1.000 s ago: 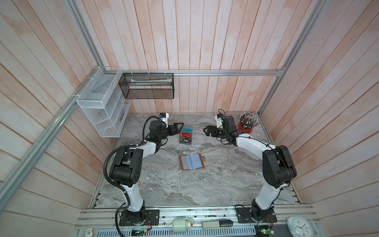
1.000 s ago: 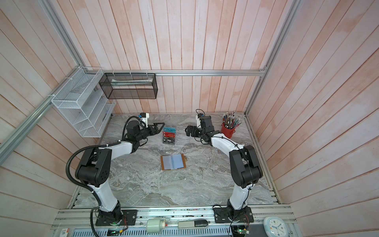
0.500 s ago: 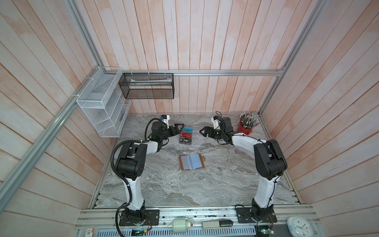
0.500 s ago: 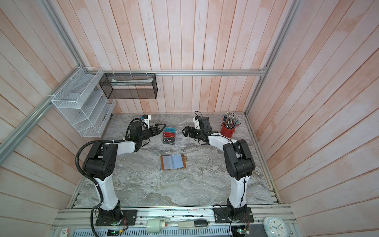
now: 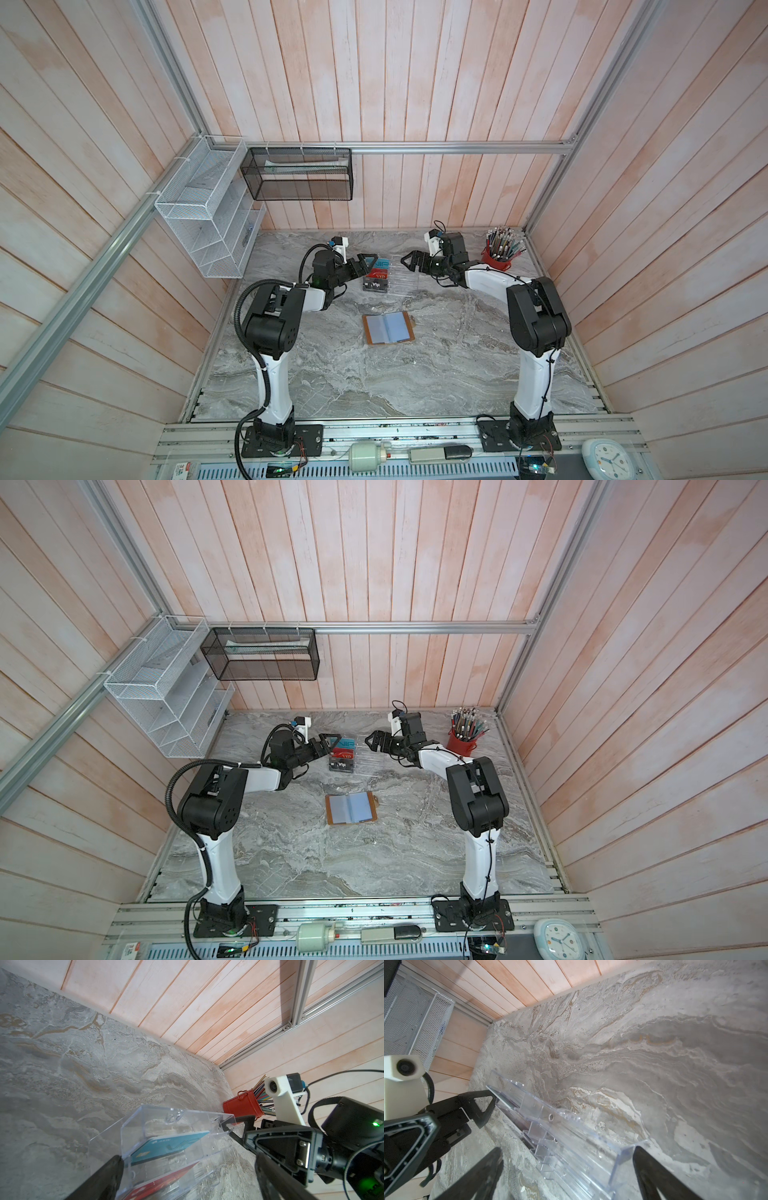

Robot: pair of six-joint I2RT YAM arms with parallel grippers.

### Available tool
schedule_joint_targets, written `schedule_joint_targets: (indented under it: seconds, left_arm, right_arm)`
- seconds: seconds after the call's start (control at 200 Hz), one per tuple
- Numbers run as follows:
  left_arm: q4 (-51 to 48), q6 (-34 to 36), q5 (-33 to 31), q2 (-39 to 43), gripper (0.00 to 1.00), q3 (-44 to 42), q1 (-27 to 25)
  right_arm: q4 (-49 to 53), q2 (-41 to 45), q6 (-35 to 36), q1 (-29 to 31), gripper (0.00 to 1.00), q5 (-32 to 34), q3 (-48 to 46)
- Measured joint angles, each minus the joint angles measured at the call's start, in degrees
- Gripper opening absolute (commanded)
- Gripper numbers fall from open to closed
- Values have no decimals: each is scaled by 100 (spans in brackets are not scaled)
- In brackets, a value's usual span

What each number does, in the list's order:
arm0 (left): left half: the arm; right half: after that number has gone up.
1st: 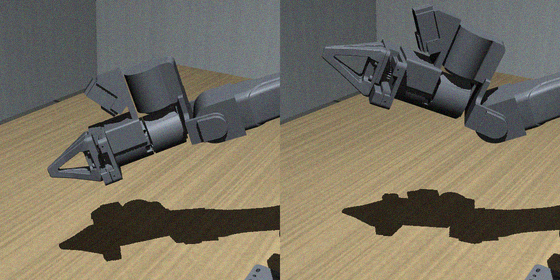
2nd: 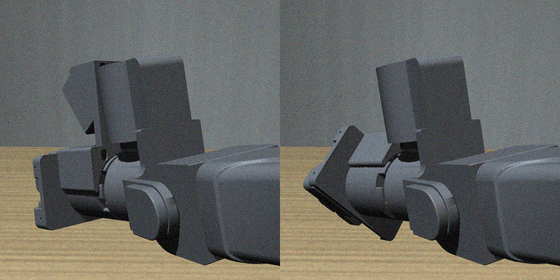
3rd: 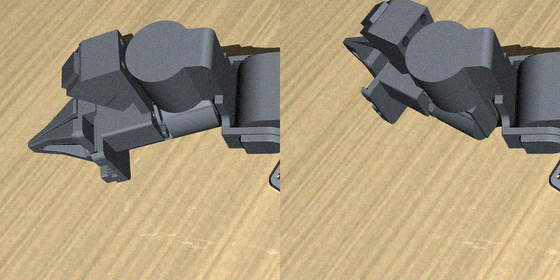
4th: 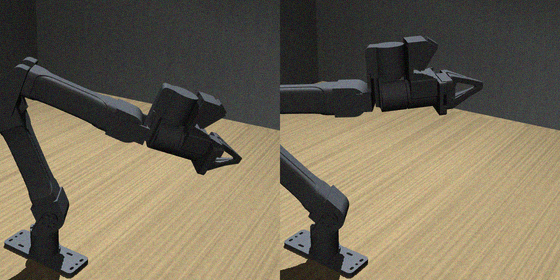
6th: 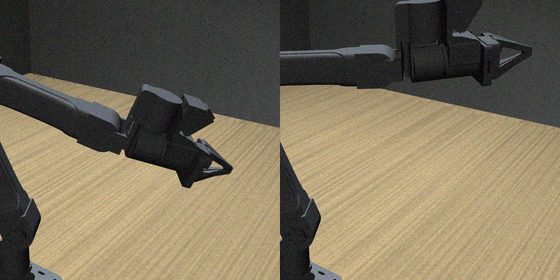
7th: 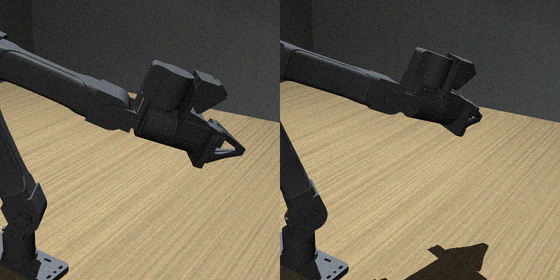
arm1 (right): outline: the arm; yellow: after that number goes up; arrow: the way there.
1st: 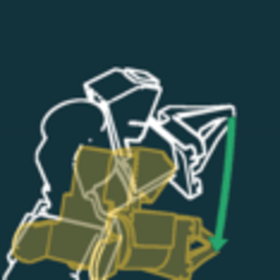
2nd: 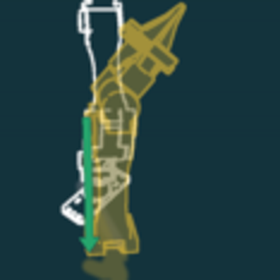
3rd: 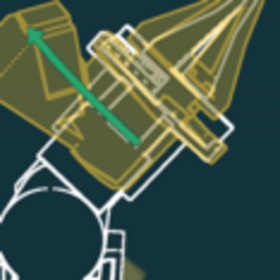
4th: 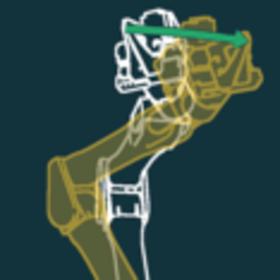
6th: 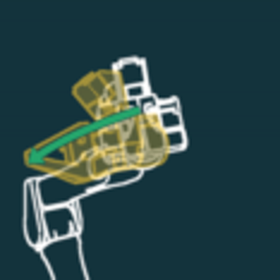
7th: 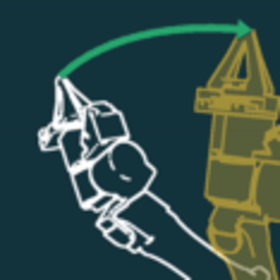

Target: Take the credit cards out of the card holder

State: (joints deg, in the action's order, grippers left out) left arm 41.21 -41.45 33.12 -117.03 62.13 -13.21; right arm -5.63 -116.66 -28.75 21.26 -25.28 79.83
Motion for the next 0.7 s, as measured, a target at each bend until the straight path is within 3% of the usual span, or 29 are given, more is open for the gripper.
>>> schedule_joint_targets:
  seconds: [0.375, 0.7]
  left_arm:
    - [37, -17, -105, 74, 100, -116, 2]
    - [-332, 289, -350, 857, 100, -570, 127]
  right_arm:
    - [7, -223, 50, -22, 98, -138, 306]
    - [111, -221, 201, -22, 98, -157, 431]
